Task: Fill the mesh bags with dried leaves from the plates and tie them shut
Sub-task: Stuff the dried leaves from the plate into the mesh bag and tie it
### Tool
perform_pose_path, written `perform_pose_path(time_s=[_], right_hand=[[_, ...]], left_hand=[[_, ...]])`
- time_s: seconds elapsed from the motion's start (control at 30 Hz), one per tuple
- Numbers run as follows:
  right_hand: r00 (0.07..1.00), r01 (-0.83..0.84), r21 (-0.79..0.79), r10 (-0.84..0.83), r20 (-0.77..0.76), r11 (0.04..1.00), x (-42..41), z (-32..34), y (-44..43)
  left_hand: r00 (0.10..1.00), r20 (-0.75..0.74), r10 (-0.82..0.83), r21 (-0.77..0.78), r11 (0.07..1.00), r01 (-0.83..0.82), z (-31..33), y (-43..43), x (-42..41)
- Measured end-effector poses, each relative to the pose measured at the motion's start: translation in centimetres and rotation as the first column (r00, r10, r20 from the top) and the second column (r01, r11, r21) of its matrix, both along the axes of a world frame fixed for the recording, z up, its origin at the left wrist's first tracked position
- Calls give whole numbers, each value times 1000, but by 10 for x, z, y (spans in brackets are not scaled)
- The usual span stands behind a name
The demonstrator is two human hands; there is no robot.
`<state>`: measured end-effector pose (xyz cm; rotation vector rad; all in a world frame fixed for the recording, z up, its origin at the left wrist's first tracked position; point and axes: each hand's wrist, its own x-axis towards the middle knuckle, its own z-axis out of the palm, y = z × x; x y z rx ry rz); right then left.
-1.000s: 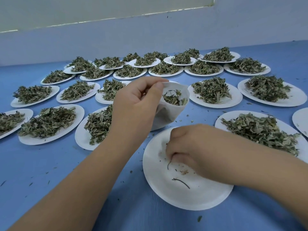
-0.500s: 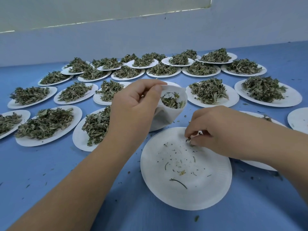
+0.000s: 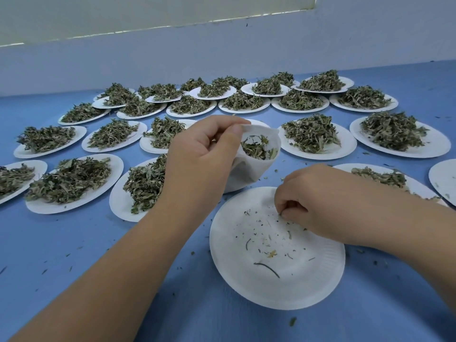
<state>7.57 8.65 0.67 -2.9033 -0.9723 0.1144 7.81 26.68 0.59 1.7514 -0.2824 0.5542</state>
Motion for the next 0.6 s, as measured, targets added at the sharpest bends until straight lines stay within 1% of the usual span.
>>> perform_pose_path(time_s=[0.1,0.17,0.23,0.27,0.3,0.33,0.37,0.4,0.43,0.47,0.53,0.6], right_hand=[[1000,-11,11,12,-24,1000,0,0,-1],[998,-13,75,18,-63,997,-1,5,-5],[993,-20,220,45,-110,975,-4,15,-10],[991,-38,319,78,-112,947,-8,22,-12],[989,-65,433,115,-89,899,-12,28,-14],[990,-105,537,140,-26,837,-15,34,-16],[987,-155,606,141,70,780,-18,38,-17],[978,-201,640,117,172,741,-20,40,-19],[964,-229,652,75,255,723,-20,40,-19],[948,-239,647,32,315,724,-18,39,-19],[915,-238,594,-27,402,768,-14,34,-15],[882,-248,506,-24,470,826,-12,27,-9]], left_hand=[[1000,0,-5,6,1000,5,0,0,0],[1000,2,-8,7,1000,8,-1,-1,-1],[1000,9,-11,12,1000,11,-1,-2,-2],[1000,13,-16,19,1000,16,-1,-4,-2],[1000,17,-24,32,999,24,-1,-5,-3],[999,21,-33,53,998,32,-2,-7,-5],[999,27,-42,76,996,40,-2,-9,-6],[998,35,-52,103,994,48,-3,-11,-7],[997,46,-55,132,990,48,-3,-13,-8],[997,55,-52,161,986,43,-3,-15,-9],[997,64,-53,186,982,40,-3,-17,-11],[996,70,-63,183,982,49,-3,-18,-12]])
